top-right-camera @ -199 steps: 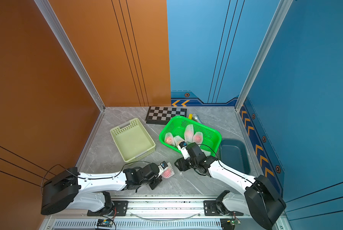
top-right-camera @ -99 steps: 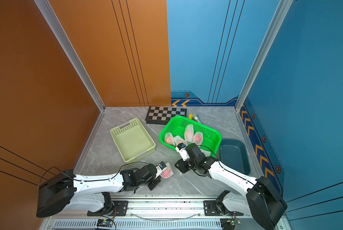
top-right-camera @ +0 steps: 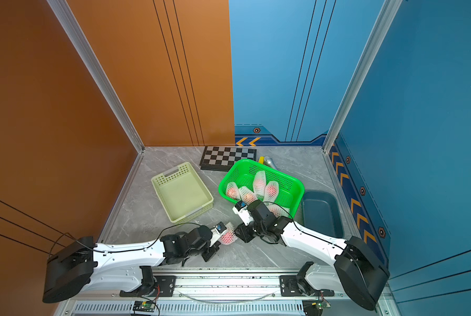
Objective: Remove foam nets from apples
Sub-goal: Remove the foam net from the apple.
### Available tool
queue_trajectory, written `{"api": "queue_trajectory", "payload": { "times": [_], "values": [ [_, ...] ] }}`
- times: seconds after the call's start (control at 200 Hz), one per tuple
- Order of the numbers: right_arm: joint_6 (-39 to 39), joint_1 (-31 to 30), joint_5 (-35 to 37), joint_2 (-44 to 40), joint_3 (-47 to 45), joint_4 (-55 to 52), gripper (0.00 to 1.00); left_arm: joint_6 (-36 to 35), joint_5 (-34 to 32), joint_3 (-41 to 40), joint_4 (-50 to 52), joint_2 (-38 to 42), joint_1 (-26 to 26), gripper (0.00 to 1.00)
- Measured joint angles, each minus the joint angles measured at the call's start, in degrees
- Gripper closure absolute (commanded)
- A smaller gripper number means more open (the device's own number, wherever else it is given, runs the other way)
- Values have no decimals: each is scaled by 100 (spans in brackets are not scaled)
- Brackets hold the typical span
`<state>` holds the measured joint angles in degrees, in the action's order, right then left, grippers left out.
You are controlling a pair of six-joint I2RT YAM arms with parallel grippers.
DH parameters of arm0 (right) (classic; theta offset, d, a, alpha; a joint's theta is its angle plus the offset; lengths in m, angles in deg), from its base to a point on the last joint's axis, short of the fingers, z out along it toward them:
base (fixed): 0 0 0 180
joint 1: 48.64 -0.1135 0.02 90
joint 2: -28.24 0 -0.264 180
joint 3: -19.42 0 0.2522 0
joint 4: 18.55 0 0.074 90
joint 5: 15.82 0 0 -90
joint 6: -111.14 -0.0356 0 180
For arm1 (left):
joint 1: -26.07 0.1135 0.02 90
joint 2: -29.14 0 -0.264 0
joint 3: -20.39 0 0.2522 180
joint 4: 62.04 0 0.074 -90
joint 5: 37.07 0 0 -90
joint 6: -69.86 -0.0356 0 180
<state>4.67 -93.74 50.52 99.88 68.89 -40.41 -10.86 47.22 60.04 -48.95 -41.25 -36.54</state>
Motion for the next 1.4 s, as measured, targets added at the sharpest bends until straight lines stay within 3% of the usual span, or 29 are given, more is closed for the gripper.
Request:
{"api": "queue_trajectory", "payload": {
  "times": [0.391,1.067,1.402],
  "values": [
    [66,-129,474,-17,175,-227,69,0,0,-2,-7,0,0,100],
    [122,-461,219,-245,118,282,68,2,-20,-85,-131,103,11,100],
    [118,-363,-37,66,24,629,60,4,-17,-306,-168,507,118,100]
  ]
}}
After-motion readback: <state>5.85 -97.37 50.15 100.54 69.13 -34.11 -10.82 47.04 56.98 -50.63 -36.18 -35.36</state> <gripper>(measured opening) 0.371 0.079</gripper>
